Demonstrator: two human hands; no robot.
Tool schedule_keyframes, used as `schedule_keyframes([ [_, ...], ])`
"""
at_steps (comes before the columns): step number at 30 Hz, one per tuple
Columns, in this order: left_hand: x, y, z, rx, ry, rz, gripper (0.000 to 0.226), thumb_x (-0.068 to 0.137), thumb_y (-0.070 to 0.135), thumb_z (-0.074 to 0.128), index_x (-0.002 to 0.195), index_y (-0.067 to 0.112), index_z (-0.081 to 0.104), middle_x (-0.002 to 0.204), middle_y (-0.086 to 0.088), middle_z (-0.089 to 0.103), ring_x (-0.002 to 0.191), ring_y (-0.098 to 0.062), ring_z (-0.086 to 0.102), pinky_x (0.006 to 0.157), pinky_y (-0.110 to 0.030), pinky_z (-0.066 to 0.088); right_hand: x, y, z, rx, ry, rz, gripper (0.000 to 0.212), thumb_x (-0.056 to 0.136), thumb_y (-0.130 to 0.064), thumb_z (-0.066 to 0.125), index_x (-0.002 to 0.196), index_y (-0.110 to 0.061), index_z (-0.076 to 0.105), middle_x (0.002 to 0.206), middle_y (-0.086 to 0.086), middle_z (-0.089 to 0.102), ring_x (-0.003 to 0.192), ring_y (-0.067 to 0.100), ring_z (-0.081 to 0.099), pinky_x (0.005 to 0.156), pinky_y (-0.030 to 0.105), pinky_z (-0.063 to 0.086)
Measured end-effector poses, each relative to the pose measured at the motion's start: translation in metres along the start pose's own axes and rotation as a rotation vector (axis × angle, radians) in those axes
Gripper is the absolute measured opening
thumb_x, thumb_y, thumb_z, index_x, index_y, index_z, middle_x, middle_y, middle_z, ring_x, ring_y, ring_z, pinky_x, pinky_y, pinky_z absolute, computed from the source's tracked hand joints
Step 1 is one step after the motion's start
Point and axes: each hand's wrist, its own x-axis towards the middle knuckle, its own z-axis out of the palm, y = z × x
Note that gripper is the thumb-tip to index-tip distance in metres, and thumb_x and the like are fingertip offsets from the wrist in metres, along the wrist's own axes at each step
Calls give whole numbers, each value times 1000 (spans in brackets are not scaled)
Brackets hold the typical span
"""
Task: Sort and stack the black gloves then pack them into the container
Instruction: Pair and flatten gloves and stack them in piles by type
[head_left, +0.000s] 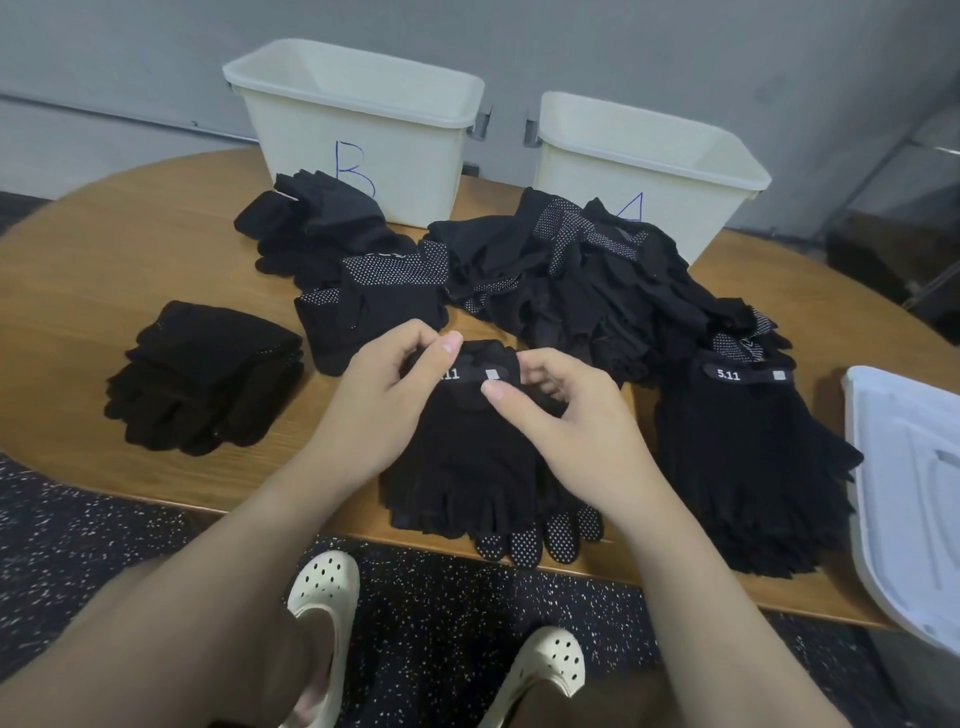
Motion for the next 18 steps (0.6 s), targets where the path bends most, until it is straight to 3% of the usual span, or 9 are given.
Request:
schedule_keyframes([
  [2,3,0,2,12,8,-6,33,105,35,54,76,18,56,71,6,55,70,-4,51,68,-24,42,2,-1,4,31,14,23,52,84,-67,61,112,-24,74,106,-11,74,106,7,67,98,41,54],
  [5,6,0,5,-20,17,-27,30,104,32,56,81,15,59,76,5,59,74,-4,53,72,-23,44,5,-3,5,67,23,22,32,93,-51,65,98,-21,75,95,-7,76,95,10,70,90,41,57],
  [8,7,1,6,-35,0,-40,26,104,30,55,83,16,61,78,10,60,76,-2,55,74,-20,45,6,-9,4,102,-29,36,23,97,-45,65,87,-26,74,84,-13,75,83,2,70,73,24,54],
  [10,7,1,7,-30,-7,-41,24,104,29,55,86,15,62,79,11,60,77,-1,55,75,-20,44,7,-10,5,80,-32,30,30,97,-45,65,77,-24,69,73,-10,70,70,-1,63,61,17,46],
  [14,5,4,8,-83,39,-63,21,102,34,59,93,17,66,86,10,66,85,1,61,81,-18,46,10,-10,7,51,26,-9,48,97,-43,65,73,-3,57,65,10,55,60,11,47,56,32,40],
  [16,4,7,6,-170,42,-91,13,98,33,65,103,22,70,98,14,73,96,-1,67,86,-19,51,11,-12,7,87,79,-31,42,99,-40,65,72,-8,59,68,8,59,62,16,51,59,34,44],
  [18,0,10,2,-315,-7,-166,21,95,27,71,114,19,72,109,6,76,104,-11,72,92,-33,58,11,-14,7,110,144,-64,37,101,-37,63,73,-13,57,71,7,61,66,18,56,60,32,46],
])
